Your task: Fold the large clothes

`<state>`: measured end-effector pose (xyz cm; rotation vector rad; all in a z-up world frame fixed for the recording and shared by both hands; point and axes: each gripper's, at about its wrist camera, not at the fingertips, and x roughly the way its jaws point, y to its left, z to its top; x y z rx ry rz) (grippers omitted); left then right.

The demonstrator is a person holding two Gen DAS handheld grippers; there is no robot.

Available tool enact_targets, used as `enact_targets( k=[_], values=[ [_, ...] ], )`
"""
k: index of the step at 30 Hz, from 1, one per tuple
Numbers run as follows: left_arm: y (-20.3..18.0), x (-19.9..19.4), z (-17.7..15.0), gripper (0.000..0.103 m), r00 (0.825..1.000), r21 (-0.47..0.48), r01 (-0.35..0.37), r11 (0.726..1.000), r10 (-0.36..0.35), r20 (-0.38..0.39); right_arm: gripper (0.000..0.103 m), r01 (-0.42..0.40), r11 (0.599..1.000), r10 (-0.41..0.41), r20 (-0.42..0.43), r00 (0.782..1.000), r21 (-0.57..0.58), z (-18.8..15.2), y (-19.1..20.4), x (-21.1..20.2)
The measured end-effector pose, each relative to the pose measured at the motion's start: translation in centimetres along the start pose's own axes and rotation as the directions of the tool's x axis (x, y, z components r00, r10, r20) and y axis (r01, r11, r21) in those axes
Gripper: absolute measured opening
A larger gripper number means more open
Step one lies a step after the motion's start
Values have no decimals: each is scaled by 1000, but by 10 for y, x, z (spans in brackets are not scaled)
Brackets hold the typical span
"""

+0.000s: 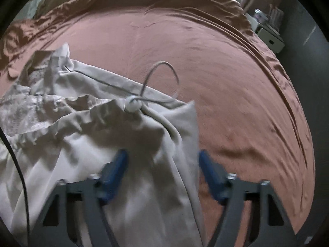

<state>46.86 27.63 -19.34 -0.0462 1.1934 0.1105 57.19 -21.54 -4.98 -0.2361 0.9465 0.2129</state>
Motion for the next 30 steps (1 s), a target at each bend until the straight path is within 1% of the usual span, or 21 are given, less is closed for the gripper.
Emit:
enact_targets(
  k=[1, 2, 3, 4, 5, 7, 10, 13, 16, 19, 23, 25, 27, 28, 29, 30],
  values=[
    [-1, 1, 0, 41, 1000, 8, -8, 1000, 8, 5, 38, 2, 1000, -2, -3, 1000, -4, 3, 3, 7],
    [-2, 0, 0, 29, 1000, 9, -21, 1000, 21, 9, 32, -3, 1000, 3, -4, 1000, -4, 4, 4, 10],
    [-3, 0, 0, 15, 999, 10, -34, 999, 34, 11, 21, -3, 1000, 3, -4, 1000, -2, 4, 6, 15],
    [-4, -3, -1, 12, 999, 12, -47, 999, 46, 18, 15, 8, 1000, -8, 0, 1000, -4, 4, 7, 14],
    [-4, -8, -3, 9, 998, 15, -47, 999, 47, 36, 12, 19, 1000, -19, 13, 1000, -7, 3, 8, 12],
    [-4, -17, -5, 8, 996, 16, -57, 998, 56, 65, 6, 16, 1000, -16, 44, 999, 1, -1, 7, 4],
    [2, -45, -10, 7, 985, -21, -82, 996, 84, 150, 5, 14, 999, -18, 109, 994, 32, -7, -2, -14],
    [6, -66, -12, 7, 976, -46, -69, 997, 77, 204, 4, -2, 998, -10, 174, 985, 67, -16, -11, -37],
    [10, -83, -9, 7, 968, -75, -46, 996, 63, 242, 4, -11, 996, -8, 217, 976, 87, -22, -16, -52],
    [18, -95, -5, 7, 964, -119, 6, 993, 26, 266, 4, -41, 992, 9, 258, 966, 121, -28, -20, -66],
    [23, -98, 1, 7, 964, -136, 22, 990, 15, 265, 4, -81, 986, 41, 264, 964, 145, -31, -25, -69],
    [25, -95, 5, 7, 966, -144, 23, 989, 15, 257, 4, -88, 984, 44, 268, 962, 153, -34, -28, -70],
    [27, -87, 12, 7, 971, -153, 14, 988, 23, 239, 4, -85, 986, 44, 265, 963, 146, -28, -27, -60],
    [28, -77, 17, 7, 976, -152, 4, 988, 30, 217, 4, -81, 987, 43, 259, 965, 140, -22, -27, -60],
    [30, -71, 20, 7, 979, -153, 1, 988, 30, 204, 4, -77, 988, 42, 242, 969, 135, -17, -26, -50],
    [31, -63, 24, 7, 982, -160, 1, 987, 30, 188, 4, -76, 988, 43, 230, 972, 136, -10, -27, -48]
  ],
)
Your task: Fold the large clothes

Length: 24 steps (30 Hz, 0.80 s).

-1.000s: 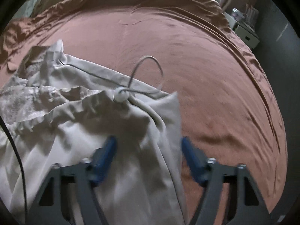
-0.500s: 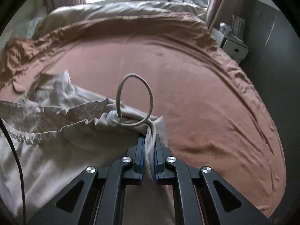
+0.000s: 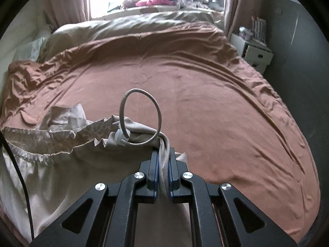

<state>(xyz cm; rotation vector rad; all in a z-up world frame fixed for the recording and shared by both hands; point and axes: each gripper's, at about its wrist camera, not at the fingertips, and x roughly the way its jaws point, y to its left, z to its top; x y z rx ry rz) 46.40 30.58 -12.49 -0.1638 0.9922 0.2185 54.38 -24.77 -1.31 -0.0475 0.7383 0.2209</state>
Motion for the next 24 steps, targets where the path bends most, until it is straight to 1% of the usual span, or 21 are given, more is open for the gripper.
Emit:
enact_targets(
  k=[2, 5, 9, 11, 16, 20, 23, 24],
  values=[
    [1, 19, 5, 7, 999, -7, -10, 1000, 10, -31, 3, 6, 1000, -5, -31, 1000, 6, 6, 0, 19],
    [1, 40, 9, 7, 998, -2, -28, 1000, 28, -65, 3, 20, 1000, -19, -53, 998, 5, 12, 0, 42],
    [7, 65, 10, 7, 993, -24, -43, 999, 40, -111, 3, 30, 999, -27, -95, 995, 26, 19, 2, 77],
    [9, 74, 10, 7, 992, -28, -50, 998, 47, -121, 3, 36, 999, -33, -106, 994, 30, 32, 3, 91],
    [8, 91, 17, 7, 990, -28, -68, 997, 64, -124, 4, 56, 996, -45, -144, 989, 74, 47, 8, 124],
    [4, 104, 23, 7, 989, -21, -75, 997, 72, -126, 4, 66, 993, -50, -159, 986, 95, 44, 5, 147],
    [5, 108, 26, 8, 989, -26, -74, 997, 70, -131, 5, 74, 992, -57, -156, 986, 104, 41, 7, 150],
    [6, 107, 27, 8, 989, -29, -71, 997, 66, -132, 8, 76, 991, -57, -161, 985, 109, 42, 7, 150]
  ],
)
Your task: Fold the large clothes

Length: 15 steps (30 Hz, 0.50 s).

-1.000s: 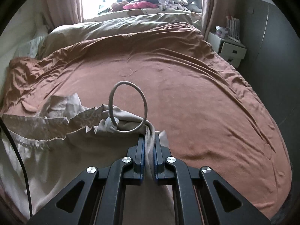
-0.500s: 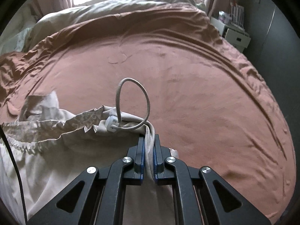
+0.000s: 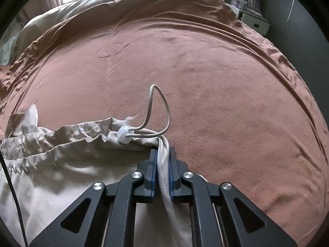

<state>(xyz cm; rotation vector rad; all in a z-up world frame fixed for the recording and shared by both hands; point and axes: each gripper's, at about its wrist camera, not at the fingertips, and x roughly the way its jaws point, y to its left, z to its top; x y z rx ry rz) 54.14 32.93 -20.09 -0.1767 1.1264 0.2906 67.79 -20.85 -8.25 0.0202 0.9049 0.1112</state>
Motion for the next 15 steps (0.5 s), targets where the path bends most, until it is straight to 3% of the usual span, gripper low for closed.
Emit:
enact_targets(
  k=[5, 6, 7, 8, 9, 11, 15],
  values=[
    [11, -22, -4, 14, 997, -62, 71, 996, -71, 3, 10, -51, 998, 52, -5, 999, 48, -4, -6, -22],
    [14, -32, -6, 23, 996, -76, 89, 993, -88, 16, 16, -69, 996, 69, 5, 998, 55, -7, -8, -29],
    [15, -41, -8, 32, 995, -80, 92, 993, -89, 34, 37, -82, 995, 81, 20, 997, 61, -10, -10, -37],
    [17, -53, -11, 57, 994, -80, 95, 992, -91, 59, 57, -92, 994, 90, 28, 996, 65, -13, -13, -43],
    [17, -61, -13, 73, 992, -81, 102, 991, -96, 81, 90, -114, 991, 111, 44, 993, 70, -19, -15, -53],
    [22, -86, -22, 75, 985, -92, 124, 988, -111, 135, 93, -135, 988, 130, 79, 988, 69, -30, -17, -70],
    [33, -119, -45, 75, 977, -118, 151, 981, -130, 168, 92, -175, 983, 167, 108, 980, 63, -57, -20, -104]
  ],
)
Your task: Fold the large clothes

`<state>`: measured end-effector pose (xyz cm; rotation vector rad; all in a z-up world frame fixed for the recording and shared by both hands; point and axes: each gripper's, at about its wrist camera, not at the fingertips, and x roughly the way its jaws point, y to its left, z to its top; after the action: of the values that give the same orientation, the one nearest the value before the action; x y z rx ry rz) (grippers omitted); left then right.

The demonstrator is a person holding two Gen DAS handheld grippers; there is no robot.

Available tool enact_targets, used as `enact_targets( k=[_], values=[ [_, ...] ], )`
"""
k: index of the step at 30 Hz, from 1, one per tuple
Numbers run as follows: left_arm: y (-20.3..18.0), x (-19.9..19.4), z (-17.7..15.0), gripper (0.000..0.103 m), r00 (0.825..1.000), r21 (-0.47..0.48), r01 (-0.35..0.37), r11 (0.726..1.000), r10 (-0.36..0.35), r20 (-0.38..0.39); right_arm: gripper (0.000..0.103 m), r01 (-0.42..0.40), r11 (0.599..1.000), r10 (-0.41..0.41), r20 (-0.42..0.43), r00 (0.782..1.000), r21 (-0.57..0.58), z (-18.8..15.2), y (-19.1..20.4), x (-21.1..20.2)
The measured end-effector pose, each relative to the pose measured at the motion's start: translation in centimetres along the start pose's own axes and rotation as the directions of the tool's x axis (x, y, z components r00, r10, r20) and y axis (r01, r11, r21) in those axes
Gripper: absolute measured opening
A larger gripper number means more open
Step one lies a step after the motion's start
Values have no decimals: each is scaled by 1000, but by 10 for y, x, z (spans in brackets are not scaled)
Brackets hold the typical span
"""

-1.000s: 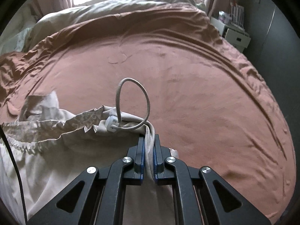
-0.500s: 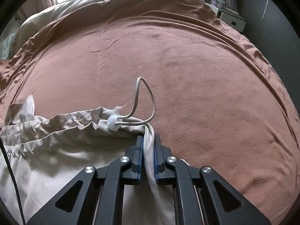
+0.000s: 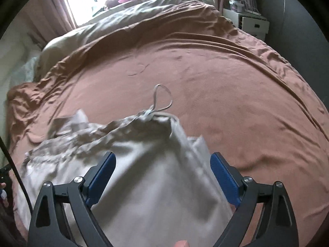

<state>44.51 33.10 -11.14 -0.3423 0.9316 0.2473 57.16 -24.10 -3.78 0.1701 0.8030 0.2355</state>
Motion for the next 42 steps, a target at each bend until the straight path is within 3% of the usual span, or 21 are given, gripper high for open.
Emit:
enact_targets(
  k=[4, 8, 11, 14, 16, 26, 32, 33, 34, 37, 42],
  values=[
    [8, -30, -28, 75, 1000, -21, -11, 1000, 11, 6, 92, 0, 1000, 1, 35, 999, -19, -26, 7, -37],
    [21, -48, -59, 75, 1000, -76, 8, 997, -8, 0, 92, -50, 998, 51, 42, 998, -26, -51, 17, -68],
    [30, -56, -84, 75, 1000, -124, 22, 992, -23, -5, 92, -17, 999, 20, 62, 998, -46, -72, 33, -94],
    [37, -62, -107, 75, 999, -165, 18, 986, -22, -24, 92, -59, 997, 60, 28, 998, -45, -90, 47, -109],
    [41, -64, -120, 75, 999, -185, 32, 982, -40, -35, 92, -38, 997, 40, 23, 999, -73, -99, 60, -119],
    [62, -78, -182, 75, 986, -369, 141, 919, -163, -27, 92, -74, 984, 75, -2, 997, -164, -141, 131, -154],
    [69, -74, -196, 75, 974, -425, 191, 885, -223, -27, 92, -137, 967, 123, -75, 990, -217, -166, 168, -134],
    [70, -72, -198, 75, 974, -431, 192, 882, -226, -28, 85, -140, 962, 122, -91, 988, -233, -170, 174, -128],
    [70, -70, -199, 75, 973, -436, 194, 879, -231, -31, 70, -173, 955, 149, -116, 982, -240, -174, 180, -120],
    [69, -63, -200, 75, 969, -442, 202, 874, -243, -37, 46, -175, 951, 128, -189, 974, -257, -180, 189, -92],
    [67, -52, -203, 50, 967, -447, 206, 871, -251, -44, 32, -123, 958, 57, -250, 967, -260, -177, 196, -41]
  ],
)
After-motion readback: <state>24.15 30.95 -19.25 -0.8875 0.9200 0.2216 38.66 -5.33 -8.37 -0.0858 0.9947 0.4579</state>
